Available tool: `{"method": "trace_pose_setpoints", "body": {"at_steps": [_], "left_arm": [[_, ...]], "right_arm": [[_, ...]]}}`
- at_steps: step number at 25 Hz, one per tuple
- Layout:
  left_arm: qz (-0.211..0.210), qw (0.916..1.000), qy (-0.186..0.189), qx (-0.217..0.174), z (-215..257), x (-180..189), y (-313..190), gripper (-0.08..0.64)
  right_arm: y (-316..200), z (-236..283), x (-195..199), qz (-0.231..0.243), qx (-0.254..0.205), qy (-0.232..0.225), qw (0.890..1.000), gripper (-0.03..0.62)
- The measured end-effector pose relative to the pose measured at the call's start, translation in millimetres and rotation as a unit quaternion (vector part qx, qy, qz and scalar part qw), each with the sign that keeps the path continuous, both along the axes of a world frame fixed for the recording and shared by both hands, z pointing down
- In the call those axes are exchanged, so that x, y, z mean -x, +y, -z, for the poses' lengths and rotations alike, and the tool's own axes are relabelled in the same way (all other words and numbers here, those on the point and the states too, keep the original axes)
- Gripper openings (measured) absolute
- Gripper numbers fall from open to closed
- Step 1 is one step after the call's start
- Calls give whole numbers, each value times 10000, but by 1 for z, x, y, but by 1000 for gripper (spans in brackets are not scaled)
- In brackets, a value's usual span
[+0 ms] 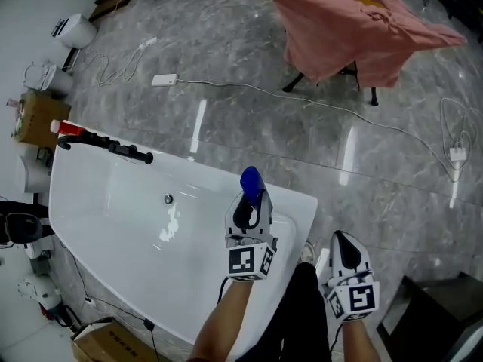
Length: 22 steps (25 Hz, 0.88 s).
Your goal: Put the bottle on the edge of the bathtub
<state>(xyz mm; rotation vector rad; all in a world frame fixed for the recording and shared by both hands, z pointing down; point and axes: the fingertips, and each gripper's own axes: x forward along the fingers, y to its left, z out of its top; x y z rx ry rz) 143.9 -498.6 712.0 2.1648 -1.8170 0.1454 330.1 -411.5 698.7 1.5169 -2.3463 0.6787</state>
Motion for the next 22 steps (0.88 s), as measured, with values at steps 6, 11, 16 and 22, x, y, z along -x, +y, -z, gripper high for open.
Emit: {"method": "trace_pose_setpoints", "body": {"at_steps": [6,11,16,22], "left_arm": [[-55,9990,-232,-385,-19,-3,-20,140],[-228,9963,-466,-688,-18,-11,-17,140],[-277,9948,-679,-709,-23,-13,2,141],[-12,9975,-609,-370,-33,-3,11,140]], "right_arm": [[-15,-20,6,100,-6,-15,9999,-3],[-18,-29,4,68,11,-46,10000,-3],[-14,-36,5,87,80,-47,9999,-3],[-9,-26,8,127,22,-61,9999,-4]]}}
